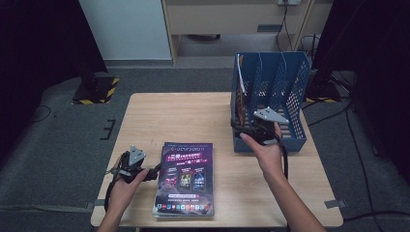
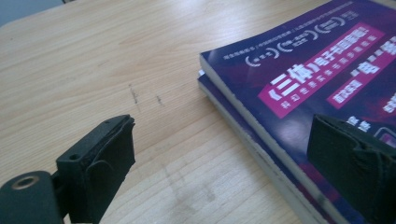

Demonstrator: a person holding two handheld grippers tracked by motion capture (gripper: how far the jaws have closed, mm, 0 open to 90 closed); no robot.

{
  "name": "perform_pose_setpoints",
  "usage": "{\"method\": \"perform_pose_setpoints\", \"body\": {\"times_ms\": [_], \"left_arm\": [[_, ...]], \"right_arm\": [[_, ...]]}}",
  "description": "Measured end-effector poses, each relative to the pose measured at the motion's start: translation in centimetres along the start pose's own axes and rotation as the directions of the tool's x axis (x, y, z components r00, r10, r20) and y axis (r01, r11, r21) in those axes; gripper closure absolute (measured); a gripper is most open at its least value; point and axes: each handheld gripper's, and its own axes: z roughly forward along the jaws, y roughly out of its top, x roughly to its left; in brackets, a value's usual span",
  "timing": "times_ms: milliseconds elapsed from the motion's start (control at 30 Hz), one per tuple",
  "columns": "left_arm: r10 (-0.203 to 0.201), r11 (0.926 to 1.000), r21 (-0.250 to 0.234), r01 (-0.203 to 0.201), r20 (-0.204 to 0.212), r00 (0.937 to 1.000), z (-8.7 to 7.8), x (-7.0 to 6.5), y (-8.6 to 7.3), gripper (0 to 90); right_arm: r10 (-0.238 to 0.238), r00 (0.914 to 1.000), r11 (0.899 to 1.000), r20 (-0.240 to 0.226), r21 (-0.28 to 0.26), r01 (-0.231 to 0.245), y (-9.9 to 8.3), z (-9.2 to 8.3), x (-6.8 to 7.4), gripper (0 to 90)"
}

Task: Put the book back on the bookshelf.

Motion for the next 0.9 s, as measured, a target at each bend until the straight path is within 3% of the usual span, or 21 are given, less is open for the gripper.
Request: {"method": "perform_pose_setpoints", "body": {"times_ms": [167, 333, 433, 500, 600, 733, 900], "left_arm": [[-0.012, 0.9989, -0.044, 0.014, 0.031, 0.9994, -0.2, -0.6, 0.1, 14.5], [-0.021, 0.999, -0.039, 0.024, 0.072, 0.9972, 0.3, -1.2, 0.0, 29.6], [-0.019, 0.9993, -0.029, 0.022, 0.1, 0.9948, 0.6, -1.6, 0.0, 35.7], [-0.012, 0.9996, -0.026, 0.015, 0.112, 0.9937, 0.8, -1.9, 0.0, 39.0], [-0.008, 0.9999, -0.007, 0.009, 0.11, 0.9939, 1.0, -2.0, -0.1, 41.3], [-0.045, 0.9986, -0.021, 0.049, 0.146, 0.9883, 0.9, -1.8, 0.0, 45.6], [-0.036, 0.9993, -0.001, 0.036, 0.169, 0.9849, 1.4, -2.1, 0.0, 46.7]], "right_arm": [[-0.015, 0.9988, 1.0, -0.046, 0.017, 0.016, -2.0, -1.0, 0.5, 12.3], [-0.042, 0.9957, 0.999, -0.083, 0.025, 0.044, -5.0, -1.1, 1.5, 27.7], [-0.083, 0.9858, 0.991, -0.146, 0.09, 0.097, -6.4, -0.8, 2.5, 32.6], [-0.083, 0.9823, 0.99, -0.168, 0.095, 0.1, -7.0, -0.8, 3.0, 37.5], [-0.09, 0.9774, 0.988, -0.191, 0.105, 0.111, -7.2, -0.6, 3.7, 38.5], [-0.085, 0.9734, 0.987, -0.213, 0.118, 0.112, -7.6, -0.4, 4.5, 38.9], [-0.108, 0.9689, 0.977, -0.223, 0.157, 0.145, -8.4, 0.1, 5.2, 38.9]]}}
